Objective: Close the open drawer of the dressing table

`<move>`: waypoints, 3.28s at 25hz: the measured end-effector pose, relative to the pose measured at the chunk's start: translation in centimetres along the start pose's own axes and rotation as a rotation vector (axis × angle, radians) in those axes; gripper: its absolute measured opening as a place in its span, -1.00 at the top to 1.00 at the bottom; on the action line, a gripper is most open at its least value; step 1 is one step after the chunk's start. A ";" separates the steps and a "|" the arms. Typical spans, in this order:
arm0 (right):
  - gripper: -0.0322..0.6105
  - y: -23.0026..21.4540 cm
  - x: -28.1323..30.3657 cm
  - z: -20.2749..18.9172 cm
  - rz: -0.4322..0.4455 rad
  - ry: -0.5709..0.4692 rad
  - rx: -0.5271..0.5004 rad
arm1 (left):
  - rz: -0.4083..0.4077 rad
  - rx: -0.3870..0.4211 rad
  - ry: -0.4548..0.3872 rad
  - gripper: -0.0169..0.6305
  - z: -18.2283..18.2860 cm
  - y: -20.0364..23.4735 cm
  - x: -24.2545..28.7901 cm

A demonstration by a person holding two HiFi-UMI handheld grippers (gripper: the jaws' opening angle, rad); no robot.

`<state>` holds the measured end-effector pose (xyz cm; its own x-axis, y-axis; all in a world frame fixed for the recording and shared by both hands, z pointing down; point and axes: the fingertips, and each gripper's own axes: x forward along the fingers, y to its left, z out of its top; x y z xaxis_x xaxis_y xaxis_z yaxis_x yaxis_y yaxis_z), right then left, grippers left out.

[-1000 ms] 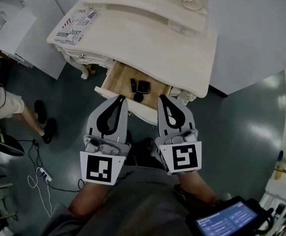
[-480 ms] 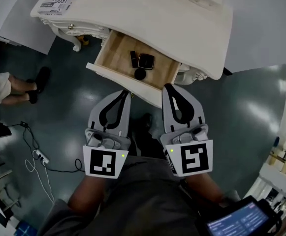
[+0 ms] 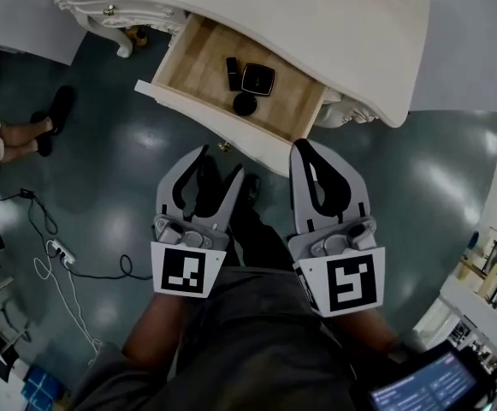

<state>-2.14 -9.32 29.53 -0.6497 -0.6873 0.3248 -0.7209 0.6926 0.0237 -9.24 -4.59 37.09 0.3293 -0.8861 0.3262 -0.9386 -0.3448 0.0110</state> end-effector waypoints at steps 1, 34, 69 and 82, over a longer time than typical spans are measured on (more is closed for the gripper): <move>0.85 0.0 0.1 -0.3 0.005 0.003 0.000 | 0.001 -0.003 0.005 0.27 -0.5 0.0 0.1; 0.85 -2.5 0.4 -3.6 -0.050 0.034 -0.002 | -0.046 0.016 0.048 0.27 -7.4 0.2 5.5; 0.85 -4.4 -0.3 -4.8 -0.164 0.076 0.047 | -0.113 0.016 0.030 0.28 -5.7 1.2 10.3; 0.85 -4.8 -0.5 -5.1 -0.182 0.087 0.051 | -0.121 0.020 0.018 0.28 -5.1 1.4 11.4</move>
<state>2.88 -11.22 34.07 -0.4856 -0.7772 0.4003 -0.8373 0.5451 0.0425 -7.27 -13.59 45.69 0.4383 -0.8318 0.3407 -0.8897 -0.4553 0.0329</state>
